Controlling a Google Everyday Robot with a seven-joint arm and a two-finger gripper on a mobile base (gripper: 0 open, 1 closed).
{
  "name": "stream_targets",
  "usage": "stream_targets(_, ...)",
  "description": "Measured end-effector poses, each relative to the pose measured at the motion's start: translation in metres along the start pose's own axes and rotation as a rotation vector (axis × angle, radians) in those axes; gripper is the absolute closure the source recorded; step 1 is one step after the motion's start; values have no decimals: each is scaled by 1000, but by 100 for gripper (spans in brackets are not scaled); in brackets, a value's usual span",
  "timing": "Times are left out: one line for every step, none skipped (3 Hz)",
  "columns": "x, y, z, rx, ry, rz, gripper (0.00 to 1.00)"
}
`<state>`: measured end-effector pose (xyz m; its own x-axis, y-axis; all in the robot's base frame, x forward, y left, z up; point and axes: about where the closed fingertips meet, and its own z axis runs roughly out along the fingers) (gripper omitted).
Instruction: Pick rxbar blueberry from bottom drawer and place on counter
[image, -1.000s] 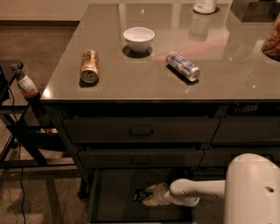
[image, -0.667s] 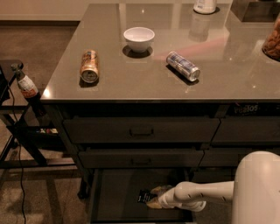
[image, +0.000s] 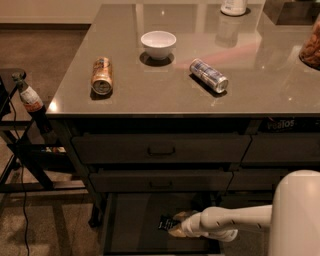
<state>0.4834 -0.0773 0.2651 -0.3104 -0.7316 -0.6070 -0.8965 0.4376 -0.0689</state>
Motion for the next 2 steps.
stream_targets(-13, 0, -32, 35, 6, 25, 100)
stream_targets(-28, 1, -62, 61, 14, 23, 100)
